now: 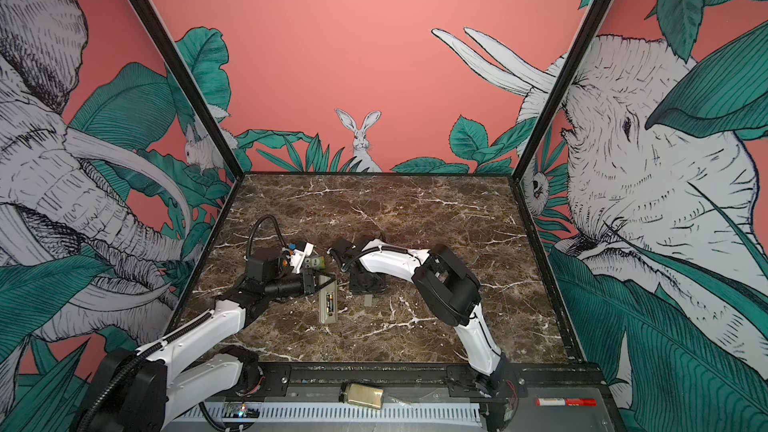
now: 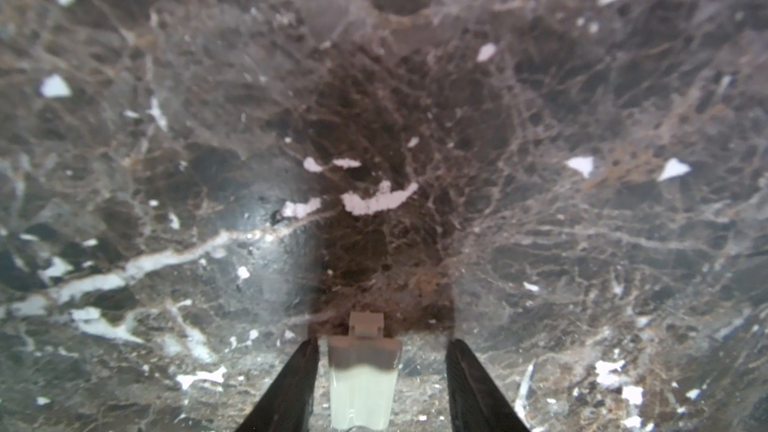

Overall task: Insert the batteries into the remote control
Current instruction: 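Carry the grey cover with the right gripper beside the left gripper's remote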

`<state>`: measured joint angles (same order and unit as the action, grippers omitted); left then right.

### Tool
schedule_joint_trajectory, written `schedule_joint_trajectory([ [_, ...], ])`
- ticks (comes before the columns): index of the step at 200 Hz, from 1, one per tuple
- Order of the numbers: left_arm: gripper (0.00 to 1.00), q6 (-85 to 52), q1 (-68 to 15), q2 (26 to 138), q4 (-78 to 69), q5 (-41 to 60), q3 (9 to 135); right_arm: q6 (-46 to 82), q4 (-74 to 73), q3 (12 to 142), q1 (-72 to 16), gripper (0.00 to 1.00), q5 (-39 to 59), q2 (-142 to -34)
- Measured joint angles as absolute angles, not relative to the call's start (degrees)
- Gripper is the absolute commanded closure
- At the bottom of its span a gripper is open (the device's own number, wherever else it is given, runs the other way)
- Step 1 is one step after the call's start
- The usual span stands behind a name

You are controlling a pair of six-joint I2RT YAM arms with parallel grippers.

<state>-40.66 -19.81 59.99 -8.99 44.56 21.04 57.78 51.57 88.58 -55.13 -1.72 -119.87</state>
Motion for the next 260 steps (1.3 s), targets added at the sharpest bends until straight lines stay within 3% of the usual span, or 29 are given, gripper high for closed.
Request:
schedule_joint_trajectory([
  [42,1.0,-40.66,-19.79,59.99,-8.97,44.56,21.04,57.58,51.53,88.58,-55.13,0.61,-1.69,-119.87],
  [135,1.0,-40.69,-19.77,60.9,-9.1,44.58,21.04,56.97,52.82,90.5,-55.13,0.63,-1.76,-121.21],
  [260,1.0,-40.71,-19.46,61.82,-9.39,44.56,21.04,56.05,52.1,90.48,-55.11,0.78,-1.65,-121.23],
])
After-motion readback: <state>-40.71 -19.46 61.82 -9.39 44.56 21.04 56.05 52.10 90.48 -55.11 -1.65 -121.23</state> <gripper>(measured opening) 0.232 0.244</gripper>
